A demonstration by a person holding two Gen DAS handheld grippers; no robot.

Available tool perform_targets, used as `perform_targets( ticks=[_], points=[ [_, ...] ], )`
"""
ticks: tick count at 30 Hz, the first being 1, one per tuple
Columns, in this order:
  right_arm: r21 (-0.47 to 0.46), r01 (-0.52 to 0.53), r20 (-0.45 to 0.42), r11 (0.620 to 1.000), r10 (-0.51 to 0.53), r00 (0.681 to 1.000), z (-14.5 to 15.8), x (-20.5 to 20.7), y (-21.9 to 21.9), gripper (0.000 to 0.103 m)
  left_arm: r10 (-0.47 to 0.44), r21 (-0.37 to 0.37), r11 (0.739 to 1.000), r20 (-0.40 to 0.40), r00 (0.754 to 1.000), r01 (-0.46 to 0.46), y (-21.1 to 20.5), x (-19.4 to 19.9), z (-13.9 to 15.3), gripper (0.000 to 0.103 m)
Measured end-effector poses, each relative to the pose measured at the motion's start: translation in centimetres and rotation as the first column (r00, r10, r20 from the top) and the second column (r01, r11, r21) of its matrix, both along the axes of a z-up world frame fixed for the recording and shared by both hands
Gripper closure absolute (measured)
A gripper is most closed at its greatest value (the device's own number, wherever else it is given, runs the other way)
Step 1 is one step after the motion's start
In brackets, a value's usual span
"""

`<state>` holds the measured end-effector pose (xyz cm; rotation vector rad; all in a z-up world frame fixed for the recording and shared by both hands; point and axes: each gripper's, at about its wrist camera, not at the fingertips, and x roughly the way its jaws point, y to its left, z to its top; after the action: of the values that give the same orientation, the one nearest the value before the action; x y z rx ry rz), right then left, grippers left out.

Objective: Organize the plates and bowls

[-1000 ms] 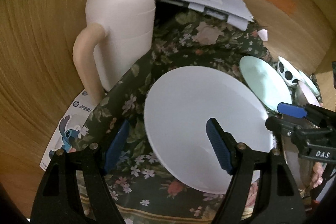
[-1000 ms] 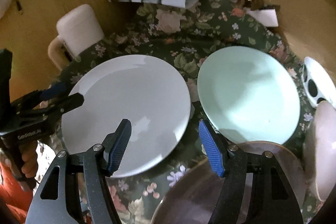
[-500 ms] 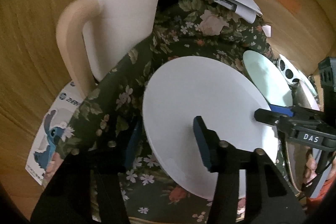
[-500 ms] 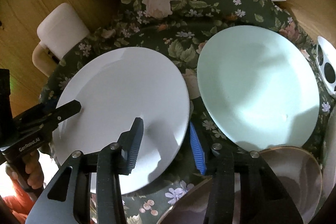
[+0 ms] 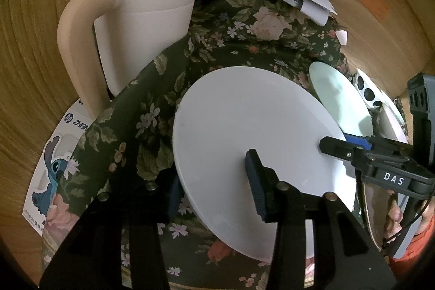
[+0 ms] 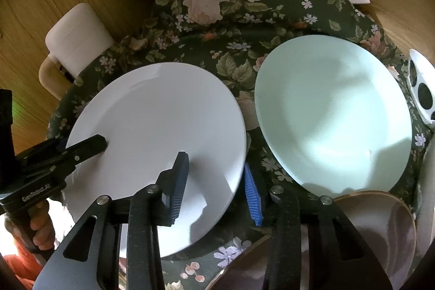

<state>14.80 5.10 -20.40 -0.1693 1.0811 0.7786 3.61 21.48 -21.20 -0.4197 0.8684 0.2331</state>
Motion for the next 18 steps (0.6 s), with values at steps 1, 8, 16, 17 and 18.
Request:
perform_targets(
  ticks=[1, 8, 16, 17, 18],
  points=[
    [-0.001, 0.002, 0.007, 1.000, -0.002, 1.000, 0.1, -0.1, -0.2, 0.067, -0.004, 0.002, 1.000, 0.003, 1.000, 0.004, -0.1, 0.0, 0.1, 0.060],
    [0.023, 0.028, 0.031, 0.999, -0.029, 0.999, 1.0, -0.5, -1.9, 0.070, -0.027, 0.017, 1.000, 0.023, 0.999, 0.026, -0.9, -0.1, 0.8, 0.059],
    [0.054, 0.059, 0.065, 0.997, -0.062, 0.996, 2.4, -1.3, -3.8, 0.070, -0.057, 0.046, 0.997, 0.051, 0.997, 0.055, -2.2, -0.1, 2.1, 0.059],
    [0.056, 0.062, 0.071, 0.996, -0.066, 0.995, 2.6, -1.5, -4.0, 0.070, -0.060, 0.048, 0.997, 0.055, 0.997, 0.057, -2.4, -0.1, 2.3, 0.059],
    [0.061, 0.067, 0.079, 0.996, -0.072, 0.994, 2.9, -1.7, -4.3, 0.070, -0.063, 0.050, 0.997, 0.058, 0.996, 0.060, -2.5, -0.1, 2.5, 0.059]
  ],
)
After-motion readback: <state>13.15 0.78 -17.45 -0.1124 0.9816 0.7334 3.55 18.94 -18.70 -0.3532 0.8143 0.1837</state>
